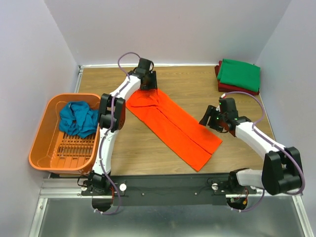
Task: Fold and stack the t-shirts
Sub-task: Fold the tshirt
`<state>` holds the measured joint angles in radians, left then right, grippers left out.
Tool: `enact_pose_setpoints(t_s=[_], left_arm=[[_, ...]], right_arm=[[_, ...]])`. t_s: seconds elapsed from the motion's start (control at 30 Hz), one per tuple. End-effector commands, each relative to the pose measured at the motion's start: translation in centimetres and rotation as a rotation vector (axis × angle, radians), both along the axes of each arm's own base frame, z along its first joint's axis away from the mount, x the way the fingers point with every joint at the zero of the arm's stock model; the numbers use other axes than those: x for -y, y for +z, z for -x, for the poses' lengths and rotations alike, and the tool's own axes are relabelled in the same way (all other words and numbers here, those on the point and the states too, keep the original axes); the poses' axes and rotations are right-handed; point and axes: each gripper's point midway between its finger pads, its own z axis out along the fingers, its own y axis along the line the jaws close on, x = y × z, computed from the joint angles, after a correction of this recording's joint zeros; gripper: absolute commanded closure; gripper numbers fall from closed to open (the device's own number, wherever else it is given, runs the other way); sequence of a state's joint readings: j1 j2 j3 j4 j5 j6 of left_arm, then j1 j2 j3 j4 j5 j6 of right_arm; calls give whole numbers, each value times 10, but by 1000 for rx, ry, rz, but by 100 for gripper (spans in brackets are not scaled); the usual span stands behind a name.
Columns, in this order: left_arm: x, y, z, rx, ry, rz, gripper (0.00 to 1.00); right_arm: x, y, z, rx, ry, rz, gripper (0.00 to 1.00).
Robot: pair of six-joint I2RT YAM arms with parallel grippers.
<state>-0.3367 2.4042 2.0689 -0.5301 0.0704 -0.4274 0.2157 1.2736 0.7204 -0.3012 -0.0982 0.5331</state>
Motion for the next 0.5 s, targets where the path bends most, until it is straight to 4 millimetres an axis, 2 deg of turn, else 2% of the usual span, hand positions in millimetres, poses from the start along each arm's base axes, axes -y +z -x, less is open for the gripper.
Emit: enact_pose_setpoints(t_s=[0.0,0.03,0.07,0.17,0.27,0.33,0.43,0.47], left_arm=[[-4,-11,-12,-47,-48,35,38],[-2,-1,-22,-20,-49,49,38],[-2,-10,-24,-31,-47,53,38],[2,-5,-29,-3,-55,88,38],[4,21,-37,69,-56,114,38],[-2,64,-43,157,-32,112,38],[-15,96,-48,236,31,88,38],[-20,114,-44,262,46,82,37]], right_arm=[[-18,-24,15,-74,89,78,28],[-20,-34,19,-100,105,100,28],[-21,-37,21,-108,112,112,28],[-34,-40,31,-101,174,148,28],[-46,-40,40,-73,221,197,26],[-52,-40,46,-69,235,201,25],[-57,-43,50,-76,244,219,25],[-55,-45,52,-85,237,238,25]])
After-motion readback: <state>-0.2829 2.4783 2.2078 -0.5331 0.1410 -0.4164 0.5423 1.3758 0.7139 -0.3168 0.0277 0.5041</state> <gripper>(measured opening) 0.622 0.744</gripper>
